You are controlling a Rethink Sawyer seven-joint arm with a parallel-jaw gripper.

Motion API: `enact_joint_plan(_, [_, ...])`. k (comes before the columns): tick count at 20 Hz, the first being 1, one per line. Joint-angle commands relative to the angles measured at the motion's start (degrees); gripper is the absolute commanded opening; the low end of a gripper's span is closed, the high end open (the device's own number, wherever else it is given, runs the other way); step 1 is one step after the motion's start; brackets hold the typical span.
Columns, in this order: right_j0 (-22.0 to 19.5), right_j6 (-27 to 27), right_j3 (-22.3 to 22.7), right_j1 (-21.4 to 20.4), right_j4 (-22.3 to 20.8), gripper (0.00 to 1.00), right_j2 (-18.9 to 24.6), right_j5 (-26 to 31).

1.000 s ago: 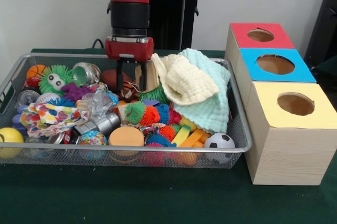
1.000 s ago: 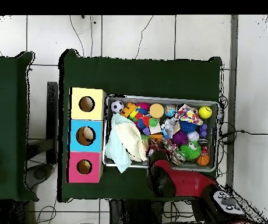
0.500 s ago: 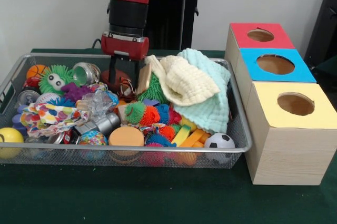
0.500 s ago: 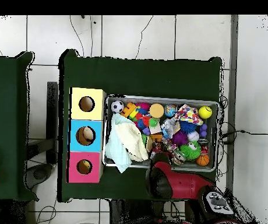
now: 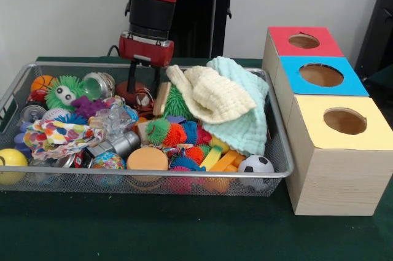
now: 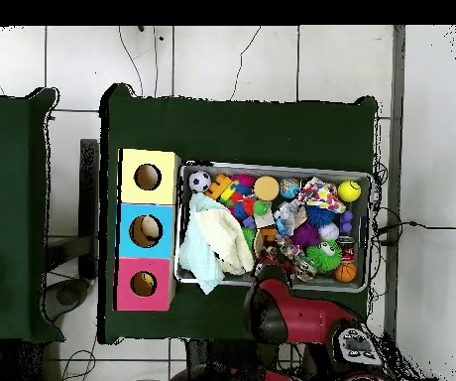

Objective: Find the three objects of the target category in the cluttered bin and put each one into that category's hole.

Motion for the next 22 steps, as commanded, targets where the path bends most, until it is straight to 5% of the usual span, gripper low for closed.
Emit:
enact_joint_plan(1, [-0.45, 6.04, -4.07, 1.39, 1.16, 0.00, 1.59, 0.37])
enact_joint_plan(22, [-10.54, 5.56, -0.58, -3.81, -4.46, 0.00, 11.40, 3.48])
